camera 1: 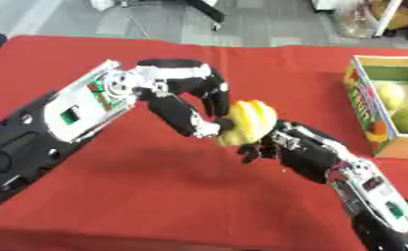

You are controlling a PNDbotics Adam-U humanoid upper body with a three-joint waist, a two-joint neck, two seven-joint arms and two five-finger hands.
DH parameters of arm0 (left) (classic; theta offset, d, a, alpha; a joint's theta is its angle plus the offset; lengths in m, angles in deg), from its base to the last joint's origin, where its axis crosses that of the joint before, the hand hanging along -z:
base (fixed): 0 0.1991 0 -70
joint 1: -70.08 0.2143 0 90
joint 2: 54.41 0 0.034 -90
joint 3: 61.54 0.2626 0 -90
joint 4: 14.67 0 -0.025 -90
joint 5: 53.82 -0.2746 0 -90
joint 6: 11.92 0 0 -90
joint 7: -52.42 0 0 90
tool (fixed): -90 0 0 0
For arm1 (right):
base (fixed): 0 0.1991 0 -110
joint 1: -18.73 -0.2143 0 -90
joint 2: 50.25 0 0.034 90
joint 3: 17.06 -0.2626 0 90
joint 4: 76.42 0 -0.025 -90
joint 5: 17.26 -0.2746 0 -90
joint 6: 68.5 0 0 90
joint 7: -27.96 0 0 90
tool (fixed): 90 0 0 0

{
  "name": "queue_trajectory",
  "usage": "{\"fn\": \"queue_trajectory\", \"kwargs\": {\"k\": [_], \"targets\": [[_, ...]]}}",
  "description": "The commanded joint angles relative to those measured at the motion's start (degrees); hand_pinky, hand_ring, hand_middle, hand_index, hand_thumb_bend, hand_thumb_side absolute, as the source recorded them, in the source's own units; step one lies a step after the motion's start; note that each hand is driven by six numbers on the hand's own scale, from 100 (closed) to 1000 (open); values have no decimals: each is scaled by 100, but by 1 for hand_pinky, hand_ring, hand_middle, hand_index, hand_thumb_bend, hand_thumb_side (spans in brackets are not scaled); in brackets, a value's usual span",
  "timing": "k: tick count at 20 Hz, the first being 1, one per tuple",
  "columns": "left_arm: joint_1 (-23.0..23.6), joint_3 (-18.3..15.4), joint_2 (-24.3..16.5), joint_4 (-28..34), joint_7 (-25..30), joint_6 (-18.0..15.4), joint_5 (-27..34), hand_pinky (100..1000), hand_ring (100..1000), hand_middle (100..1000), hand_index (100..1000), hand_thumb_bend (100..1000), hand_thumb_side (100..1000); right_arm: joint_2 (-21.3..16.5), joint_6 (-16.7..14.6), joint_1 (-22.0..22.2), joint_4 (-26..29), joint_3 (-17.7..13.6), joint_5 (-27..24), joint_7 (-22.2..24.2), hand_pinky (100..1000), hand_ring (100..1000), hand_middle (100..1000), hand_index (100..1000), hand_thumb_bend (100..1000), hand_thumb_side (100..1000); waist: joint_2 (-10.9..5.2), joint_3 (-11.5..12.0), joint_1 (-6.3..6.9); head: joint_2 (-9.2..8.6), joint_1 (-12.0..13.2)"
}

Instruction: Pick up the objects with one hand, pass them to the other hand, and then place them into the box on the other side of the table.

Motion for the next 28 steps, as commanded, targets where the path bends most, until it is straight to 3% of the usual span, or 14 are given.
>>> {"fn": "queue_trajectory", "kwargs": {"k": [1, 9, 14, 28], "targets": [[-81, -97, -144, 44, -34, -1, 13, 666, 612, 497, 469, 101, 131, -76, -94, -90, 186, 3, -245, 374, 702, 732, 535, 746, 379, 465, -138, 8, 77, 31, 13], [-46, -89, -202, -6, -28, 8, -6, 655, 611, 496, 469, 100, 125, -96, -278, -51, 289, -31, -561, 1129, 718, 751, 553, 789, 396, 437, -139, 4, 77, 31, 41], [-30, -60, -210, -61, -24, 16, -55, 652, 610, 495, 469, 100, 120, -100, -297, -35, 310, -57, -563, 1177, 715, 746, 550, 789, 402, 447, -142, 0, 77, 31, 54], [-74, -60, -191, 11, 7, 3, -202, 651, 610, 496, 468, 103, 111, -82, 362, -75, 150, -23, -260, -366, 703, 721, 528, 785, 411, 542, -142, 7, 79, 31, 39]]}}
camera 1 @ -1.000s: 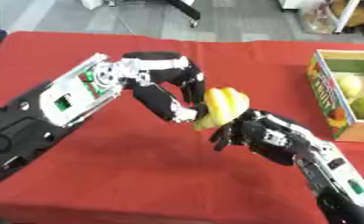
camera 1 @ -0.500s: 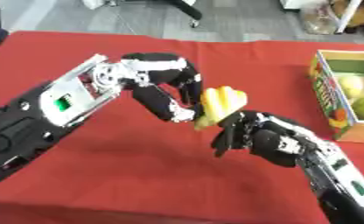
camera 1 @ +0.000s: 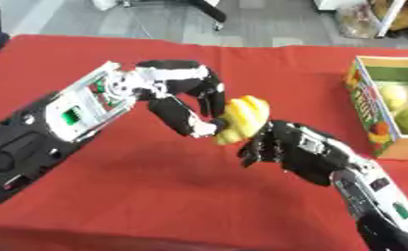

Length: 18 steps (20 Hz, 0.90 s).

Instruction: Pick up the objects with one hand, pass them to the other hand, and then place them into the box on the other side of the table.

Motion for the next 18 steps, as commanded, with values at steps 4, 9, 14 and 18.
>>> {"fn": "queue_trajectory", "kwargs": {"k": [4, 9, 14, 18], "targets": [[-127, -66, -138, 122, 8, -22, -42, 652, 611, 497, 469, 105, 109, -46, 225, -100, 35, -8, 136, -429, 702, 718, 526, 786, 416, 553, -145, 10, 80, 31, 0], [-133, -63, -132, 127, 12, -25, -66, 651, 611, 496, 468, 103, 106, -38, 327, -107, 31, -2, 110, -620, 702, 716, 526, 787, 418, 557, -145, 11, 79, 31, 4], [-157, -29, -95, 98, 53, -9, -110, 655, 621, 514, 484, 105, 105, -34, 395, -145, 73, 11, 135, -670, 701, 715, 523, 785, 413, 557, -141, 4, 76, 31, 10], [-181, -6, -47, 72, 41, -18, -184, 654, 621, 512, 483, 100, 103, -40, 411, -191, 143, 23, 231, -602, 699, 712, 518, 776, 404, 554, -141, -2, 74, 31, 8]]}}
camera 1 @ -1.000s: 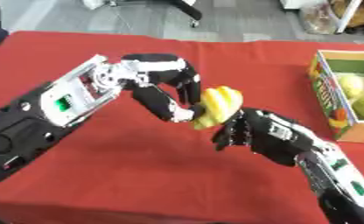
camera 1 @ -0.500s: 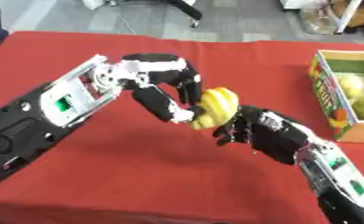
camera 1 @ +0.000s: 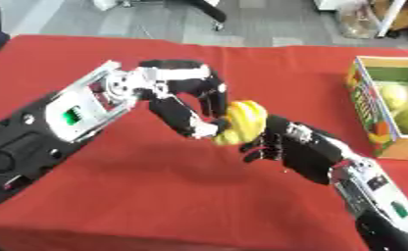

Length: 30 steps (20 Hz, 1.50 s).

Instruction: Pick up the objects with one hand, pass them to the other hand, and then place them into the box on the other side of the table.

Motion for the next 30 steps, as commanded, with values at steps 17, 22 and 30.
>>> {"fn": "queue_trajectory", "kwargs": {"k": [17, 22, 30], "targets": [[-238, 7, 72, 4, 7, -115, -343, 663, 645, 550, 521, 111, 100, -53, 128, -183, 137, 22, 231, 80, 682, 666, 472, 476, 100, 175, -146, -19, 80, 31, 18], [-252, -23, 71, 45, 108, -167, -411, 680, 673, 587, 570, 218, 158, -57, 207, -174, 102, 28, 198, -165, 669, 635, 433, 358, 100, 100, -145, -21, 81, 31, 18], [-209, -211, -83, 193, 244, -249, -465, 698, 697, 616, 613, 493, 426, -74, 169, -106, 55, -69, 256, -523, 660, 620, 410, 295, 100, 100, -150, -18, 88, 31, 20]]}}
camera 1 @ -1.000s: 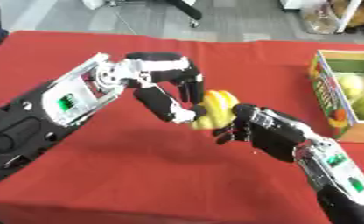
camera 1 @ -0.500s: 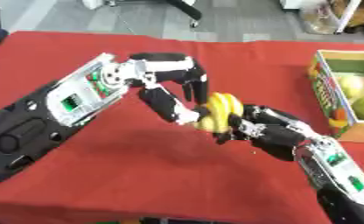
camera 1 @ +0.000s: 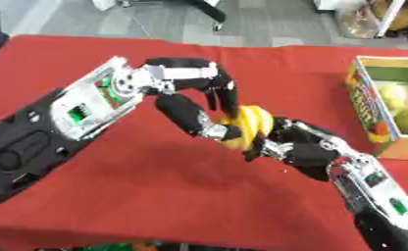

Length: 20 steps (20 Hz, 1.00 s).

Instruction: Pick up the objects with one hand, pass them to the other hand, and then place them into the box on the other side of the table.

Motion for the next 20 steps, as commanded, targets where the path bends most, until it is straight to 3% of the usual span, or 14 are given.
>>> {"fn": "queue_trajectory", "kwargs": {"k": [1, 6, 10, 15, 20], "targets": [[-80, -181, -193, 134, 31, -48, -14, 702, 702, 621, 619, 521, 452, -83, -49, -60, 62, -100, 42, -120, 660, 620, 409, 292, 100, 100, -152, -4, 87, 31, 17], [1, -480, -372, 302, -67, -191, -64, 718, 718, 636, 635, 564, 520, -223, -132, -102, 69, -188, 46, -212, 660, 621, 406, 289, 100, 100, -158, 24, 82, 31, -18], [252, -1095, -643, 587, -461, -342, 10, 724, 724, 640, 632, 536, 536, -591, -272, -281, 156, -310, 56, -305, 661, 625, 399, 285, 100, 100, -172, 64, 69, 31, -76], [934, -2151, -838, 934, -1562, -560, 118, 718, 717, 626, 613, 497, 516, -1415, -571, -711, 260, -603, 119, -559, 663, 631, 394, 282, 100, 100, -173, 145, 56, 31, -185], [1800, -2965, -557, 980, -2701, -702, 283, 700, 701, 609, 593, 470, 502, -2273, -981, -868, 170, -1189, 235, -1096, 666, 632, 394, 283, 100, 100, -144, 219, 39, 31, -345]]}}
